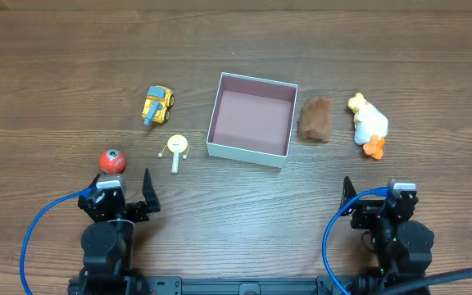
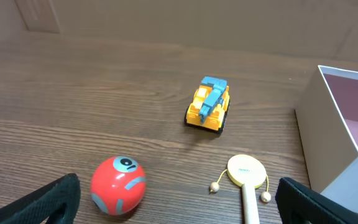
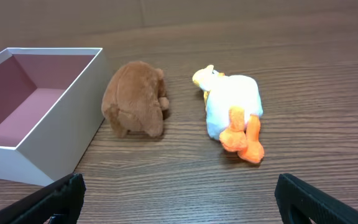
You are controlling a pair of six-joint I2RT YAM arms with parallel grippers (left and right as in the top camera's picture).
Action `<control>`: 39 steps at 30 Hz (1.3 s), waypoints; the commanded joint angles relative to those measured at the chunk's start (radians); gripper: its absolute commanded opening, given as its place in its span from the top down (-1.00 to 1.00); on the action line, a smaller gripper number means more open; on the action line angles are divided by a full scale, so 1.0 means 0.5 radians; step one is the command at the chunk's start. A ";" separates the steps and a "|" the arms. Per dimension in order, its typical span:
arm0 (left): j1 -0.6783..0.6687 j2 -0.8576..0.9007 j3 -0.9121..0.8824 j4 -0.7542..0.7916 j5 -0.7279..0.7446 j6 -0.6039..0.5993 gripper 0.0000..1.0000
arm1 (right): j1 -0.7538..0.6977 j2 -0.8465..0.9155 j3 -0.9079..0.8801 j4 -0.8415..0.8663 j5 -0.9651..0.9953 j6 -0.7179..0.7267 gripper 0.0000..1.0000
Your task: Pack container
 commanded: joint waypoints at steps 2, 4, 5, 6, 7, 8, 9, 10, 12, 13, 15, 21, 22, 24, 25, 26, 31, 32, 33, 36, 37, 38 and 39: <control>-0.005 -0.017 -0.015 0.013 0.021 -0.021 -1.00 | -0.008 -0.016 -0.001 0.011 0.018 -0.008 -1.00; -0.005 -0.017 -0.015 0.013 0.022 -0.021 -1.00 | -0.008 -0.016 -0.001 0.011 0.018 -0.008 -1.00; -0.005 -0.017 -0.015 0.013 0.022 -0.021 -1.00 | -0.008 -0.016 -0.001 0.011 0.018 -0.008 -1.00; -0.005 -0.017 -0.015 0.013 0.022 -0.021 -1.00 | -0.008 -0.016 -0.001 0.011 0.018 -0.008 -1.00; -0.005 -0.017 -0.015 0.013 0.022 -0.022 -1.00 | -0.008 -0.016 -0.001 0.011 0.018 -0.008 -1.00; -0.005 -0.017 -0.015 0.013 0.021 -0.021 -1.00 | -0.008 -0.016 -0.001 0.011 0.018 -0.008 -1.00; -0.005 -0.017 -0.015 0.013 0.022 -0.021 -1.00 | -0.008 -0.016 -0.001 0.011 0.018 -0.008 -1.00; -0.005 -0.017 -0.015 0.013 0.022 -0.021 -1.00 | -0.008 -0.016 -0.001 0.011 0.018 -0.008 -1.00; -0.005 -0.017 -0.015 0.013 0.022 -0.021 -1.00 | -0.008 -0.016 -0.001 0.011 0.018 -0.008 -1.00; -0.005 -0.017 -0.015 0.013 0.022 -0.021 -1.00 | -0.008 -0.016 -0.001 0.011 0.018 -0.008 -1.00; -0.005 -0.017 -0.015 0.013 0.022 -0.021 -1.00 | -0.008 -0.016 -0.001 0.011 0.018 -0.008 -1.00; -0.005 -0.017 -0.015 0.013 0.022 -0.021 -1.00 | -0.008 -0.016 -0.001 0.011 0.018 -0.008 -1.00; -0.005 -0.017 -0.015 0.013 0.022 -0.021 -1.00 | -0.008 -0.016 -0.001 0.011 0.018 -0.008 -1.00; -0.005 -0.017 -0.015 0.013 0.022 -0.021 -1.00 | -0.008 -0.016 -0.001 0.011 0.018 -0.008 -1.00; -0.005 -0.017 -0.015 0.013 0.022 -0.021 -1.00 | -0.008 -0.016 -0.001 0.011 0.018 -0.008 -1.00; -0.005 -0.017 -0.015 0.013 0.022 -0.021 -1.00 | -0.008 -0.016 -0.001 0.011 0.018 -0.008 -1.00; -0.005 -0.017 -0.015 0.016 0.023 -0.022 -1.00 | -0.008 -0.016 -0.001 0.011 0.017 -0.008 -1.00; -0.005 -0.017 -0.015 0.016 0.022 -0.022 -1.00 | -0.008 -0.016 -0.001 0.011 0.017 -0.008 -1.00; -0.005 -0.017 -0.015 0.015 0.022 -0.021 -1.00 | -0.008 -0.016 -0.001 0.011 0.017 -0.008 -1.00; -0.006 -0.017 -0.015 0.018 0.024 -0.024 -1.00 | -0.008 -0.016 -0.001 -0.011 -0.032 0.001 -1.00; -0.005 -0.017 -0.015 0.018 0.035 -0.024 -1.00 | -0.008 -0.016 -0.001 0.014 -0.105 0.057 -1.00; -0.005 -0.017 -0.014 0.019 0.051 -0.038 -1.00 | -0.008 -0.016 -0.001 0.097 -0.189 0.193 -1.00; -0.005 -0.017 -0.006 0.019 0.055 -0.090 -1.00 | -0.008 -0.016 -0.001 0.173 -0.266 0.292 -1.00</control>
